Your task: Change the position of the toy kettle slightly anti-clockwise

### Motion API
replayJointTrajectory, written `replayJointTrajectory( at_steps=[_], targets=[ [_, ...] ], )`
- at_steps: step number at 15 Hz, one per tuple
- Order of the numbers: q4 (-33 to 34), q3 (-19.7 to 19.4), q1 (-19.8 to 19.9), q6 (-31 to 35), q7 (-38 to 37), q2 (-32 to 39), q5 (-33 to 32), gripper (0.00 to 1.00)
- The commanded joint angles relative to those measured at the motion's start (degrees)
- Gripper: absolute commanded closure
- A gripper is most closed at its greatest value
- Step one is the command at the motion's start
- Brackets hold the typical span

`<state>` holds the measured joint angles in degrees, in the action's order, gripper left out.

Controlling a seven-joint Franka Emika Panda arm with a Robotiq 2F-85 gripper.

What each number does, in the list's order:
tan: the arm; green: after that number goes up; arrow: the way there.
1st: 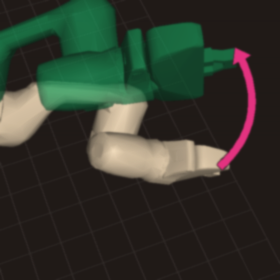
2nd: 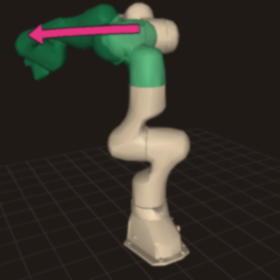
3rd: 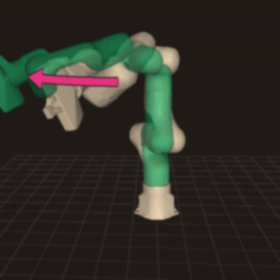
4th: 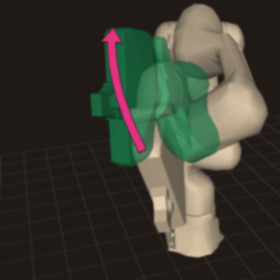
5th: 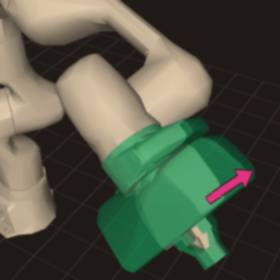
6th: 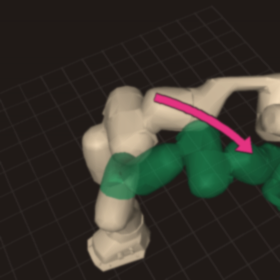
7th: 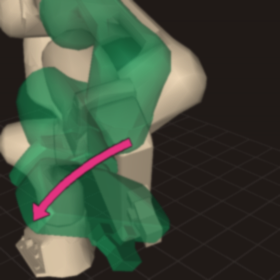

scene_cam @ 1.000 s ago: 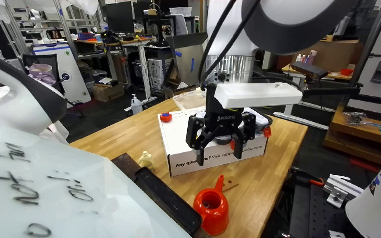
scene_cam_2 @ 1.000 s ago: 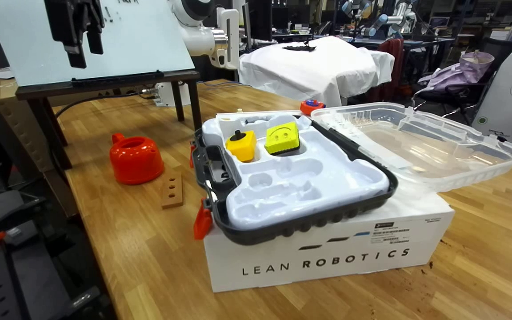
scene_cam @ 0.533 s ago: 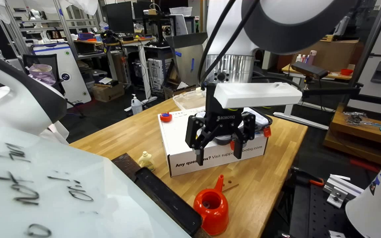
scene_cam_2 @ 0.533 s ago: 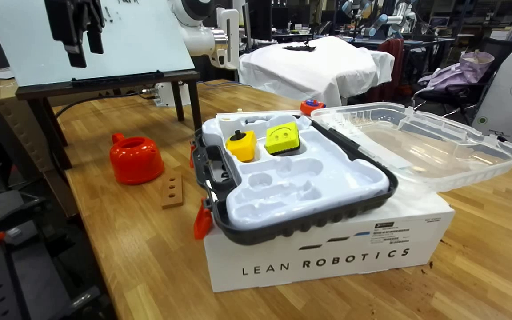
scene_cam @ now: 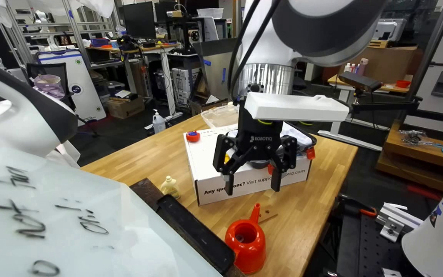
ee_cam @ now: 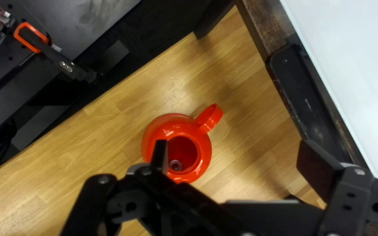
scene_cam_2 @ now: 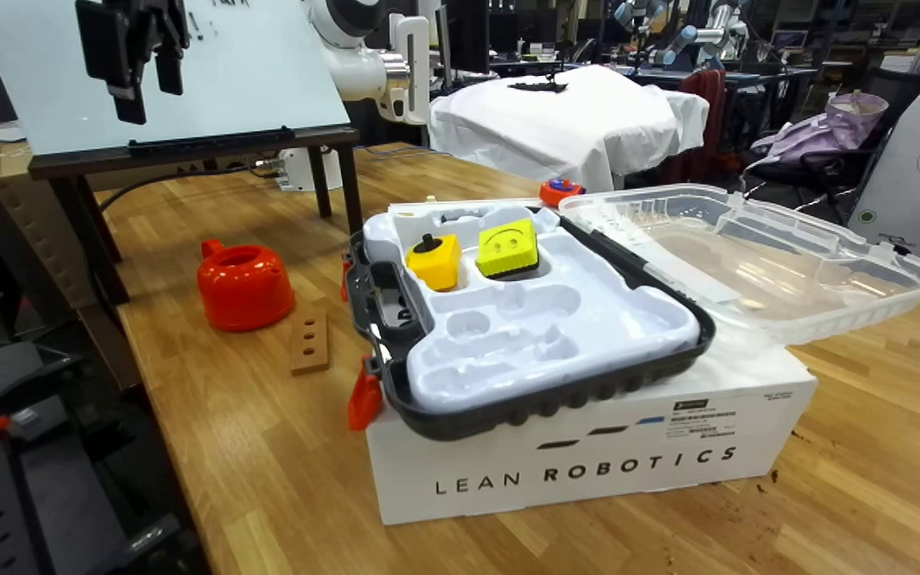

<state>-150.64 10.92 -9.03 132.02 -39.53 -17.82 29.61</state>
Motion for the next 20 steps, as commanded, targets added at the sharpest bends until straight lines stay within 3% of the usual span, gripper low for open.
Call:
replayJointTrajectory(
  at_steps=[1, 6, 7, 16, 20],
  targets=[
    [1.52, -1.31, 0.99, 1.32, -1.59, 3.47, 2.67, 0.00],
    [1.53, -0.97, 2.58, 8.28, -9.72, 7.33, -0.86, 0.00],
    [0.66, -1.91, 1.77, 6.56, -6.80, 5.88, 0.19, 0.00],
    [1.07, -1.78, 1.72, 7.63, -8.87, 6.89, -0.20, 0.00],
    [0.31, -0.22, 2.92, 11.31, -18.49, 8.40, -7.24, 0.00]
  ],
)
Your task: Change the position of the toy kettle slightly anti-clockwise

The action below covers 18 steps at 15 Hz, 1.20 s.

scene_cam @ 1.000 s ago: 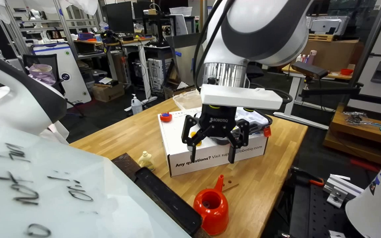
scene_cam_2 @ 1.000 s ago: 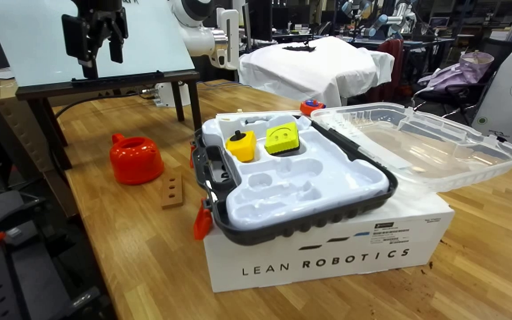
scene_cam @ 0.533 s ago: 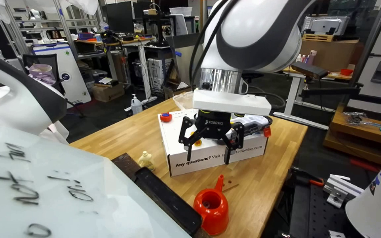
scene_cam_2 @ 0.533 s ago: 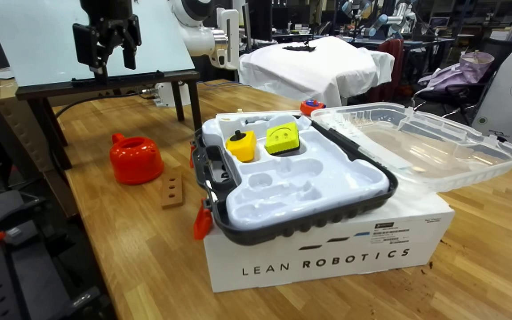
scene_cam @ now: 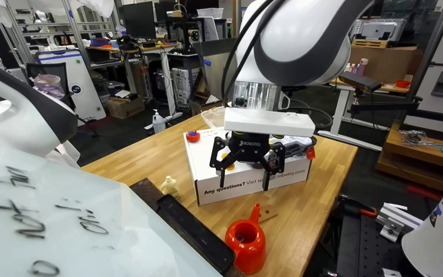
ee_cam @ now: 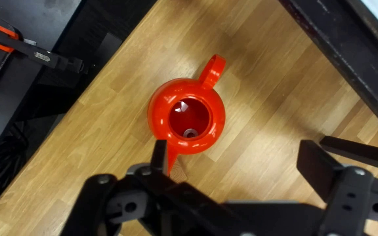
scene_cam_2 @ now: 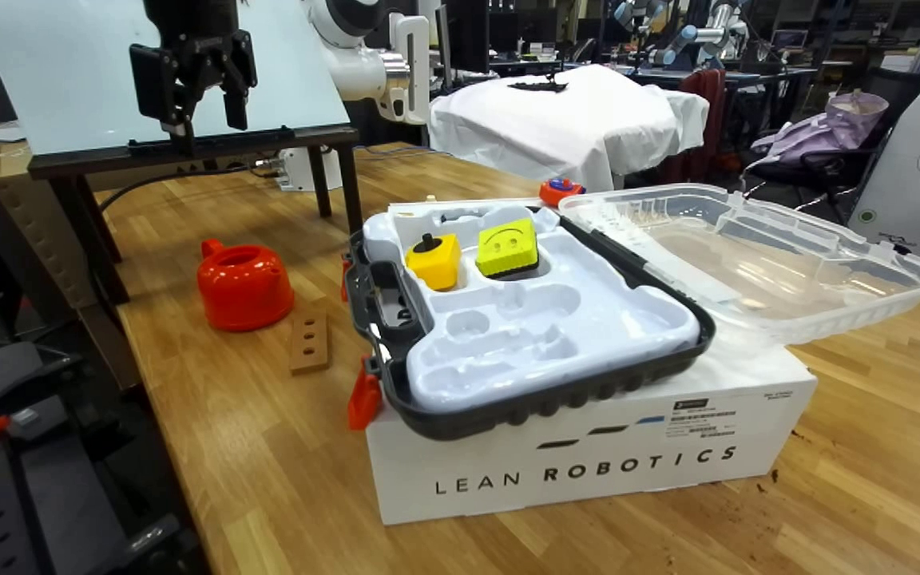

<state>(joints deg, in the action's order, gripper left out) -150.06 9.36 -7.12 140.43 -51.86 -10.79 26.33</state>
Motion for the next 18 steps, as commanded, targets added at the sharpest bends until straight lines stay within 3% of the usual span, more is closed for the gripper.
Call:
replayJointTrajectory(
  at_steps=[1, 5, 8, 18],
  targets=[
    [-0.14, 1.90, 1.09, 3.82, -10.00, 2.73, -6.47, 0.00],
    [1.45, 2.05, -0.32, 3.09, -19.41, 7.82, -9.39, 0.00],
    [3.14, 1.40, -1.19, 2.73, -19.57, 10.93, -5.91, 0.00],
    [2.84, 1.15, -1.34, 2.25, -19.15, 10.73, -6.82, 0.00]
  ],
)
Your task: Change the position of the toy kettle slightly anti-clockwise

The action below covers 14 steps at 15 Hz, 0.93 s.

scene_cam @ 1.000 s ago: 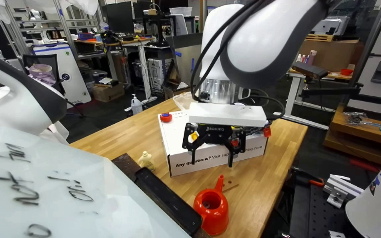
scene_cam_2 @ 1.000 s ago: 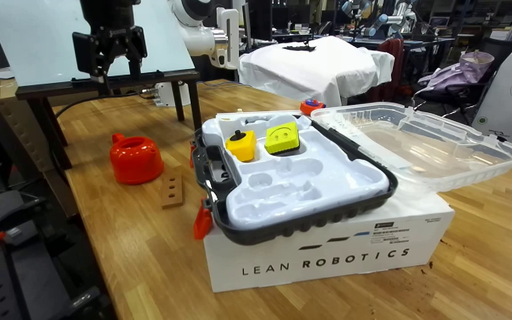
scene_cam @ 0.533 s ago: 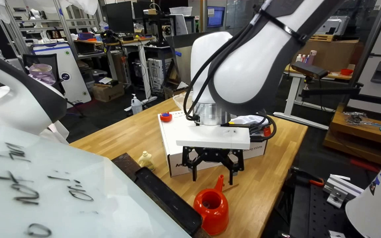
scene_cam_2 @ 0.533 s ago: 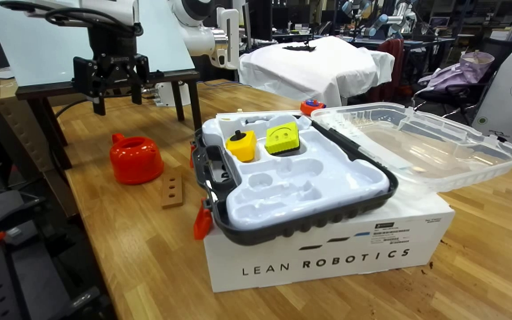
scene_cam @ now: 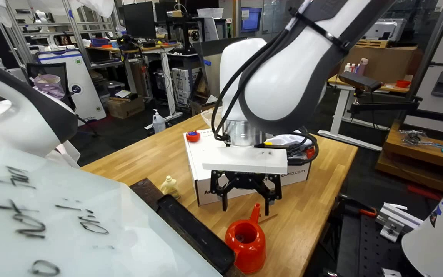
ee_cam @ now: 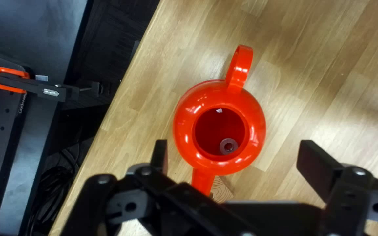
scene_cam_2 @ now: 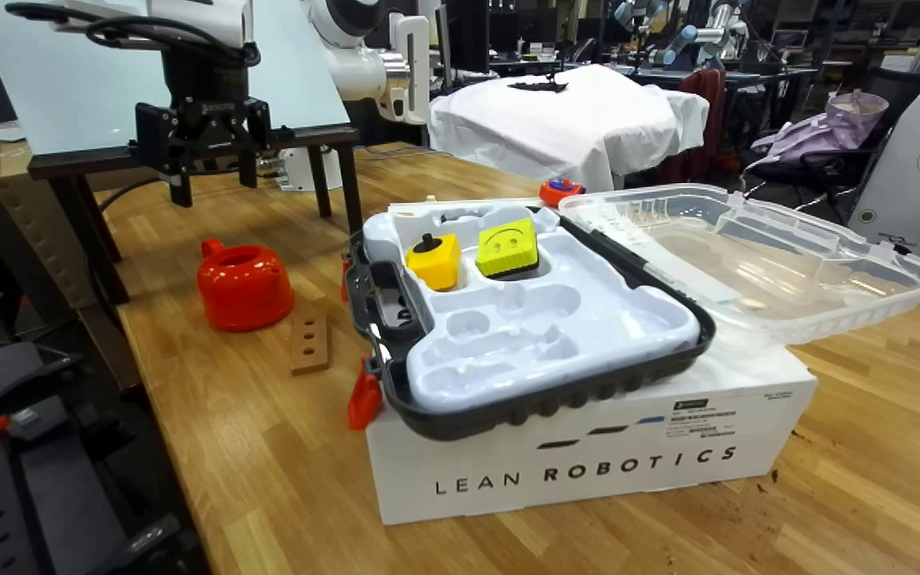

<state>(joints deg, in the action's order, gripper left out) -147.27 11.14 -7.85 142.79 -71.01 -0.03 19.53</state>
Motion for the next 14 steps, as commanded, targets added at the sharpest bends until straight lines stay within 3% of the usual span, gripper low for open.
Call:
replayJointTrajectory(
  at_steps=[1, 4, 14],
  targets=[
    [0.04, -0.63, -0.60, -0.11, -0.01, -0.03, -0.02, 0.00],
    [0.68, -0.66, -0.59, -0.32, 1.21, 1.14, 2.07, 0.00],
    [3.48, -0.48, -2.85, 0.91, -5.46, 8.78, 0.20, 0.00]
  ],
)
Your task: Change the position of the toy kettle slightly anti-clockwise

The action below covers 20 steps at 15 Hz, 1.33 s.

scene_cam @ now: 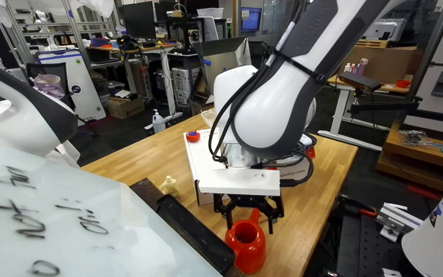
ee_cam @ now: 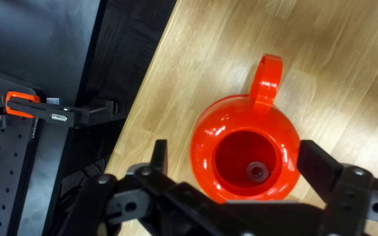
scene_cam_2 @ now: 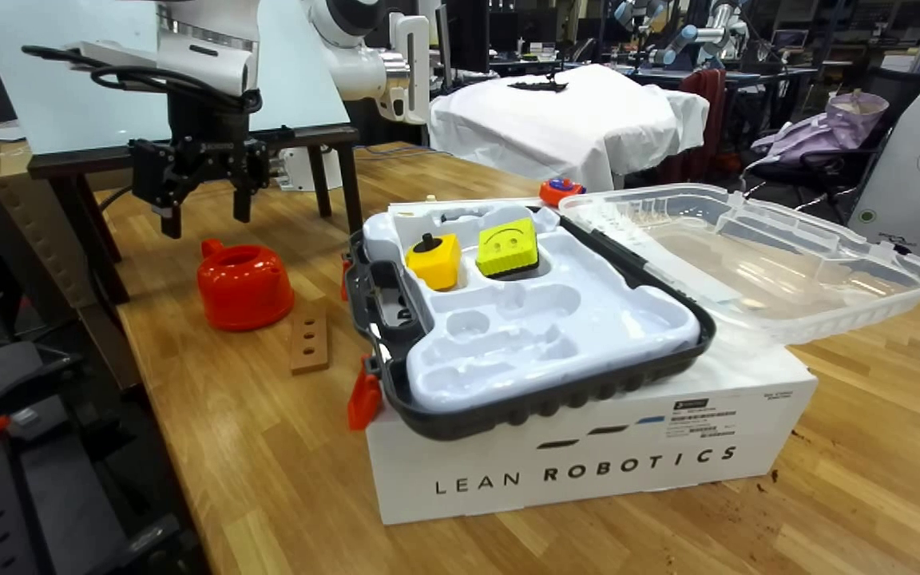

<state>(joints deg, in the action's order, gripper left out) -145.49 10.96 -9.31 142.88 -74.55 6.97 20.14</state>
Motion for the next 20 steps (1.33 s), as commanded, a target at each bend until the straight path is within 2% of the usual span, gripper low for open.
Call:
replayJointTrajectory(
  at_steps=[1, 6, 9, 20],
  targets=[
    [2.26, -0.27, -1.87, 0.73, -2.40, 2.28, -0.52, 0.00],
    [3.63, -0.49, -3.34, 1.09, -4.13, 4.76, -1.05, 0.00],
    [4.62, -0.08, -3.13, 1.06, -2.91, 6.43, 1.03, 0.00],
    [7.83, -0.17, -3.32, 0.67, -2.83, 11.08, 2.21, 0.00]
  ],
)
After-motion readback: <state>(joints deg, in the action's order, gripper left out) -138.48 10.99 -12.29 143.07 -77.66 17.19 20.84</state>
